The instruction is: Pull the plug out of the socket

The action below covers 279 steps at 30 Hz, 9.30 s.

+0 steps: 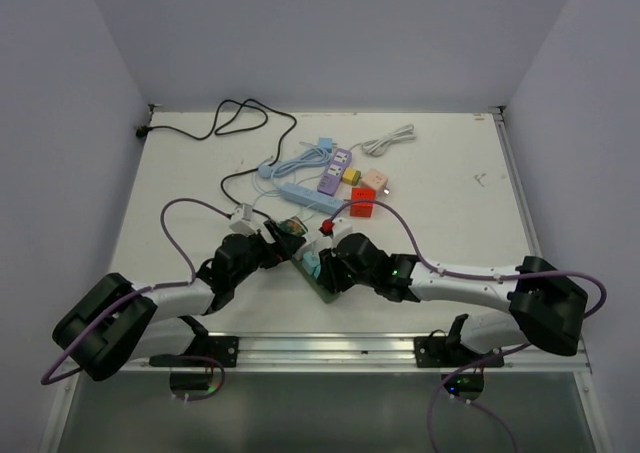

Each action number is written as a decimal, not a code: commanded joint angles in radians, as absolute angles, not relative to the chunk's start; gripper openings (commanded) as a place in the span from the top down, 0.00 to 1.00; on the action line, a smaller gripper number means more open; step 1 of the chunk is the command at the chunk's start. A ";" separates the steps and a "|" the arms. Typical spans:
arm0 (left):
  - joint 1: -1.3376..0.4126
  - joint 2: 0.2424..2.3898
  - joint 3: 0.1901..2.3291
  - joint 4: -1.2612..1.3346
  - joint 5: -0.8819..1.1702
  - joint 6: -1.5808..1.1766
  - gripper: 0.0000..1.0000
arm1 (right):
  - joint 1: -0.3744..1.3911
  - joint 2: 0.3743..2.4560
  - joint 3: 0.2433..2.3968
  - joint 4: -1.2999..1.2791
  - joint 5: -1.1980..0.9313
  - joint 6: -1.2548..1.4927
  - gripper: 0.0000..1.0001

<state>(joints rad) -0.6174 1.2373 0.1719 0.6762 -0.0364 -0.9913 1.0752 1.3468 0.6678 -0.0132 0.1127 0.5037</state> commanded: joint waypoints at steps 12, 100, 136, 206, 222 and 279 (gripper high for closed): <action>-0.614 1.335 0.098 0.466 -0.094 -0.916 0.10 | 1.189 1.348 0.833 -0.023 0.268 0.413 0.89; -0.612 1.436 0.163 0.385 -0.095 -0.862 0.08 | 1.152 1.344 0.900 -0.184 0.268 0.485 0.73; -0.612 1.256 0.307 0.226 -0.041 -0.785 0.04 | 0.129 1.514 0.773 0.167 -0.420 0.618 0.60; -0.614 1.192 0.296 0.196 -0.029 -0.735 0.01 | 1.112 1.522 0.782 0.147 0.279 0.270 0.53; -0.614 1.209 0.265 0.167 -0.084 -0.767 0.01 | 1.030 1.428 0.753 0.161 0.154 0.380 0.82; -0.614 1.341 0.221 0.236 -0.063 -0.801 0.06 | 1.095 1.416 0.965 -0.095 0.330 0.287 0.79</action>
